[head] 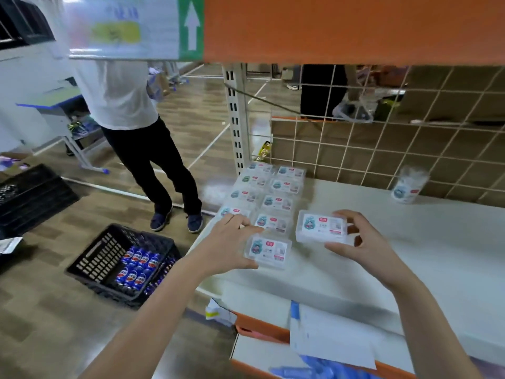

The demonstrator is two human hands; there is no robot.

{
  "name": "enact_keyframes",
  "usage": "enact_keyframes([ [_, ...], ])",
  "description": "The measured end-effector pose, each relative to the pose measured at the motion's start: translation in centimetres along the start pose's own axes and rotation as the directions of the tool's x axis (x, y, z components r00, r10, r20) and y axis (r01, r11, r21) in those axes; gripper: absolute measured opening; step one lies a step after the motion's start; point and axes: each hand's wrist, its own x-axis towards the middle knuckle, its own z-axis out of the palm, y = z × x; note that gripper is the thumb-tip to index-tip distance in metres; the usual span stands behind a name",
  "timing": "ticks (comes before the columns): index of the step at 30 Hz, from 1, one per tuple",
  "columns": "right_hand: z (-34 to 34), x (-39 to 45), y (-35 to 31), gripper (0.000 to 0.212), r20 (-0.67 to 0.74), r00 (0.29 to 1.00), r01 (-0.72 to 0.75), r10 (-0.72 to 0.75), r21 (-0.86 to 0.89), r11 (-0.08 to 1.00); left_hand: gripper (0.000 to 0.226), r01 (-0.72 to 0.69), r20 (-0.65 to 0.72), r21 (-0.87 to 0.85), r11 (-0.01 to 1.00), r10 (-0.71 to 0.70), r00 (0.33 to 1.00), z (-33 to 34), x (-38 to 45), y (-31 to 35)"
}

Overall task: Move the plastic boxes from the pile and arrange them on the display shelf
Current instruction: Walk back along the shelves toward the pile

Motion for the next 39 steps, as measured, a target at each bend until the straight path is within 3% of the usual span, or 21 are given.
enact_keyframes([
  [10, 0.7, 0.0, 0.0, 0.054, -0.022, 0.998, -0.058, 0.058, -0.009, 0.998, 0.069, -0.056, -0.005, 0.018, 0.998, 0.056, 0.998, 0.6, 0.4, -1.7],
  [14, 0.6, 0.8, 0.1, 0.054, -0.037, 0.998, -0.060, 0.060, -0.008, 0.998, 0.083, -0.087, 0.053, 0.004, 0.996, 0.087, 0.995, -0.1, 0.6, -2.0],
  [17, 0.1, 2.2, 0.2, 0.056, -0.043, 0.997, -0.071, 0.070, -0.026, 0.997, 0.091, -0.139, 0.005, 0.004, 0.990, 0.139, 0.990, -1.2, 1.8, -2.0],
  [23, -1.4, 7.0, 0.6, 0.060, -0.170, 0.983, -0.088, 0.072, -0.094, 0.992, 0.046, -0.196, -0.107, 0.109, 0.975, 0.207, 0.972, -3.2, 7.8, 0.0],
  [31, -1.2, 13.4, 2.8, 0.070, -0.319, 0.940, -0.186, 0.126, -0.166, 0.968, 0.040, -0.228, -0.054, 0.160, 0.960, 0.240, 0.969, -3.5, 12.5, 1.8],
  [35, -0.8, 15.1, 3.3, 0.077, -0.324, 0.928, -0.234, 0.182, -0.129, 0.964, 0.039, -0.225, -0.036, 0.157, 0.961, 0.234, 0.972, -3.4, 13.0, 1.7],
  [39, -0.1, 15.9, 3.0, 0.070, -0.310, 0.930, -0.238, 0.198, -0.099, 0.966, 0.040, -0.218, -0.025, 0.149, 0.964, 0.224, 0.974, -3.3, 12.8, 1.2],
])
